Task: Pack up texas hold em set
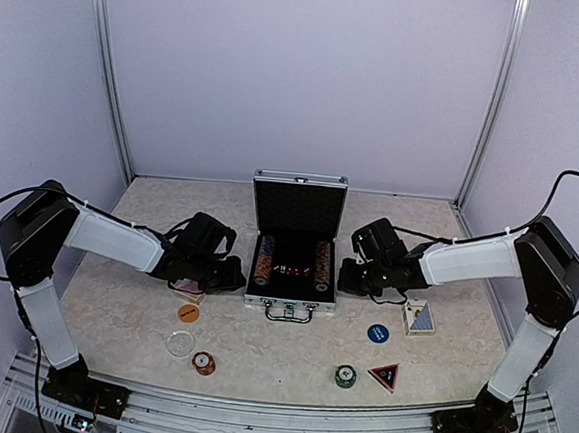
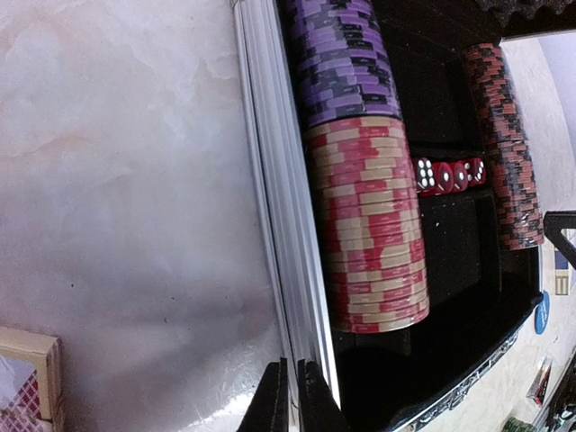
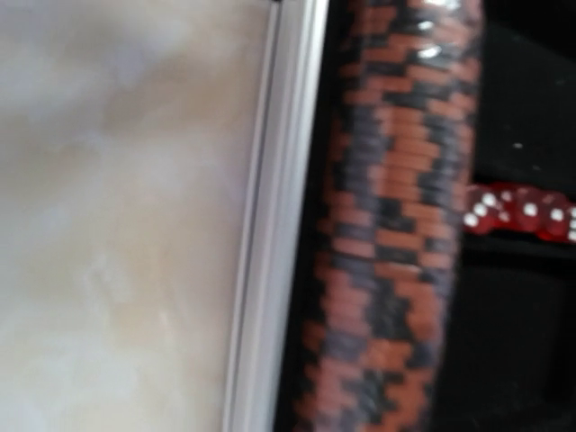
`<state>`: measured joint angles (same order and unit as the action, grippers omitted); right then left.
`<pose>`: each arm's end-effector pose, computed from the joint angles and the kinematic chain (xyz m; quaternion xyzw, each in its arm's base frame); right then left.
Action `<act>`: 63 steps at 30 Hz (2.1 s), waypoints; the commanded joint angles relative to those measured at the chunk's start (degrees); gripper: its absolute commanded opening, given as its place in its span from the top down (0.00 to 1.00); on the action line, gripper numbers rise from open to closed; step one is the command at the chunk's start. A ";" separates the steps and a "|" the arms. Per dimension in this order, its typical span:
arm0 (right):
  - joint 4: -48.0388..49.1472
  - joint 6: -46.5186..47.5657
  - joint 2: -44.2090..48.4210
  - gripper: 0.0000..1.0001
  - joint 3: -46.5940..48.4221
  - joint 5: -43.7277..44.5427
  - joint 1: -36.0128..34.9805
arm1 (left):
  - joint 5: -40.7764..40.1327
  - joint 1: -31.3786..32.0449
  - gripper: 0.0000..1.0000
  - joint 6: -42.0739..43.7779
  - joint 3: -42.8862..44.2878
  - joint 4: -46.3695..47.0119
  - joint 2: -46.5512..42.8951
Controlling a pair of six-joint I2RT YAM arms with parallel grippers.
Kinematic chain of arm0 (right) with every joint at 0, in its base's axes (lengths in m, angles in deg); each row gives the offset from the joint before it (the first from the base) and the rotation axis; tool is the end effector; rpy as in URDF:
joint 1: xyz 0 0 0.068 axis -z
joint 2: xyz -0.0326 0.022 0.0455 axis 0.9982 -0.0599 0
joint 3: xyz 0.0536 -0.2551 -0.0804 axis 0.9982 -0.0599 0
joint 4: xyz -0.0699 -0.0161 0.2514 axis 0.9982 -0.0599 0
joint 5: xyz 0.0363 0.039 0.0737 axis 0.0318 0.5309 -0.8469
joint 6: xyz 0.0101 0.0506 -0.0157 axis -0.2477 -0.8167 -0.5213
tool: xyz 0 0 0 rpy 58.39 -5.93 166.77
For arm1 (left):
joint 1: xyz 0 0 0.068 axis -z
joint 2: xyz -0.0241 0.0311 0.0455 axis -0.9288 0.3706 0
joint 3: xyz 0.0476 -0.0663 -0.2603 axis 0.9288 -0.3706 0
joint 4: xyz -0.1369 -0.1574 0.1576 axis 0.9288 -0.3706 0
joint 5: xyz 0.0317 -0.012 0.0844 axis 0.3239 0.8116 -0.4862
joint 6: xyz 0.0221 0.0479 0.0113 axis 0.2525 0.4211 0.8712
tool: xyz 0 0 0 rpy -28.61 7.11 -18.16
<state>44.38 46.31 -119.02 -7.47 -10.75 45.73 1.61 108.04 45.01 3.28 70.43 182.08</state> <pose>0.2699 0.2327 0.1552 0.0243 0.9393 0.2257 0.2573 0.2646 -0.2252 0.1379 0.0305 0.9303 -0.2670 0.2498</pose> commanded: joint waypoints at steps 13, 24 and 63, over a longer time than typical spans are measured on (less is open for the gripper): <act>-2.62 5.13 10.82 0.93 -0.06 1.41 3.79 | -9.80 -0.67 0.72 5.50 6.12 -11.99 -13.12; -2.03 10.49 13.38 0.54 0.39 0.15 3.86 | -13.82 -4.09 0.20 14.63 8.90 -24.72 -17.15; -1.62 20.42 18.81 0.14 -1.39 -5.71 5.97 | -8.24 -10.51 0.02 30.52 7.79 -30.29 -4.89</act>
<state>42.30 65.41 -103.78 -7.71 -15.78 50.97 -7.74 98.20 74.83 10.96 40.68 175.83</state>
